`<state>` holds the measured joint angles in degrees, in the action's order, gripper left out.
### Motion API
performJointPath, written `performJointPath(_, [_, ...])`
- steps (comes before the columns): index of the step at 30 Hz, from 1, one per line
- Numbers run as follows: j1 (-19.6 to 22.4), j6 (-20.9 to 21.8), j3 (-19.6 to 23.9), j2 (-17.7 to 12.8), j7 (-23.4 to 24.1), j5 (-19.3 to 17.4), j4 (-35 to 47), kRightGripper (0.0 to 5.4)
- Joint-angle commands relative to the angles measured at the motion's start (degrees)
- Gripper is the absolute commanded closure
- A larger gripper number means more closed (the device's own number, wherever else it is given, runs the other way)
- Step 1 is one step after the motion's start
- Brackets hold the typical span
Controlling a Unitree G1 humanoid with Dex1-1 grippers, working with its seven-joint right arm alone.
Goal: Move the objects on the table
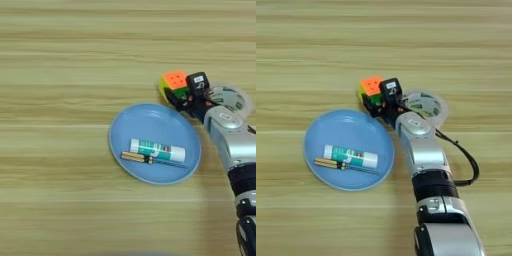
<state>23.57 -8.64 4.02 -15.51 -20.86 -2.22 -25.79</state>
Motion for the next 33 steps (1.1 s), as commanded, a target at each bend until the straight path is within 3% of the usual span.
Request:
performJointPath(1, [3.1, 0.2, -0.4, -1.9, -0.5, 0.4, 1.8, 2.07])
performJointPath(8, [2.7, -0.8, -0.9, -1.8, -1.4, 0.5, 1.6, 2.07])
performJointPath(24, [3.2, 1.0, 0.0, -1.4, -0.6, 0.3, 3.8, 0.03])
performJointPath(33, [3.0, 2.3, 0.8, -1.5, -0.6, -0.6, 5.0, 0.03])
